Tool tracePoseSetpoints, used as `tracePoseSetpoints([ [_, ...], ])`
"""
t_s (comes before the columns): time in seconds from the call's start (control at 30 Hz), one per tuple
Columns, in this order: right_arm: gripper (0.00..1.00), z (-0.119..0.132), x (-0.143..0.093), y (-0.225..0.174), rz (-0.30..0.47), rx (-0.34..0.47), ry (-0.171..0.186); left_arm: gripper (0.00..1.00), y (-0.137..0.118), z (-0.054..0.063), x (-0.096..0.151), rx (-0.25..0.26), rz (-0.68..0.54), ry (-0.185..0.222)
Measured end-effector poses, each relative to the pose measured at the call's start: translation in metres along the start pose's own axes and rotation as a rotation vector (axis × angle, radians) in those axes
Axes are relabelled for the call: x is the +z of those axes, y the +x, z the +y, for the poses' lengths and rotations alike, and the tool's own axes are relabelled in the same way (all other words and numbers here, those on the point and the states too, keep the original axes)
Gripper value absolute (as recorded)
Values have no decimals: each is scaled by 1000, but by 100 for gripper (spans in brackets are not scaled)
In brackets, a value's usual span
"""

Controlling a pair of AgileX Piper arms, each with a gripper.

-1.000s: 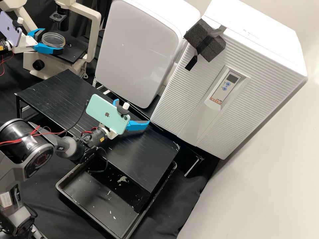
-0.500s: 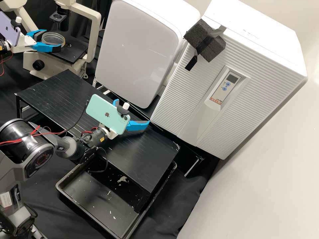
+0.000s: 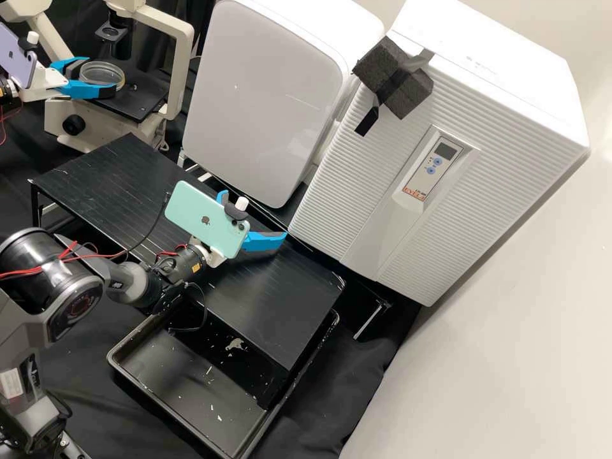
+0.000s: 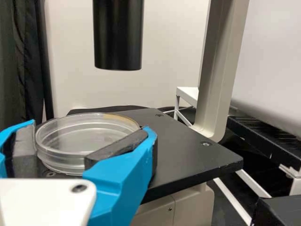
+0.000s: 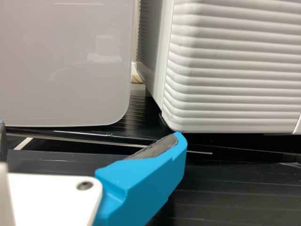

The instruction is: Place the petri dish on the bench

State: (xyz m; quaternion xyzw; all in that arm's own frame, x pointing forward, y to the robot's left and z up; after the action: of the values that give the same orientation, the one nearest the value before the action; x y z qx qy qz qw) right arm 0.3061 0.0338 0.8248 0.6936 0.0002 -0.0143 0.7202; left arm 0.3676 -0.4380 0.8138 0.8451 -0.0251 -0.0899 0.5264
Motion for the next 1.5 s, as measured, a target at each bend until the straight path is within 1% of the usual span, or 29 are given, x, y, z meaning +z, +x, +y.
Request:
tracePoseSetpoints([
  [0.07, 100, 0, 0, 0, 0, 0, 0, 0, -2, -1, 1, 5, -5, -12],
  [0.27, 100, 0, 0, 0, 0, 0, 0, 0, -17, 1, 6, -2, -10, -16],
  [0.37, 100, 0, 0, 0, 0, 0, 0, 0, -27, 0, 10, -20, -29, -2],
  [0.57, 100, 0, 0, 0, 0, 0, 0, 0, -50, 4, 19, -37, -86, 47],
  [0.67, 100, 0, 0, 0, 0, 0, 0, 0, -60, 9, 27, -13, -130, 63],
  [0.73, 100, 0, 0, 0, 0, 0, 0, 0, -67, 11, 33, 1, -171, 80],
  [0.77, 100, 0, 0, 0, 0, 0, 0, 0, -71, 14, 37, 18, -192, 84],
  [0.87, 100, 0, 0, 0, 0, 0, 0, 0, -79, 15, 47, 30, -248, 92],
  [1.0, 100, 0, 0, 0, 0, 0, 0, 0, -84, 10, 64, 17, -312, 90],
  [1.23, 100, 0, 0, 0, 0, 0, 0, 0, -86, -4, 103, -32, -470, 95],
  [1.43, 100, 0, 0, 0, 0, 0, 0, 0, -90, -14, 132, -61, -583, 98],
  [1.47, 100, 0, 0, 0, 0, 0, 0, 0, -90, -16, 138, -66, -603, 103],
  [1.5, 100, 0, 0, 0, 0, 0, 0, 0, -91, -20, 144, -77, -627, 119],
])
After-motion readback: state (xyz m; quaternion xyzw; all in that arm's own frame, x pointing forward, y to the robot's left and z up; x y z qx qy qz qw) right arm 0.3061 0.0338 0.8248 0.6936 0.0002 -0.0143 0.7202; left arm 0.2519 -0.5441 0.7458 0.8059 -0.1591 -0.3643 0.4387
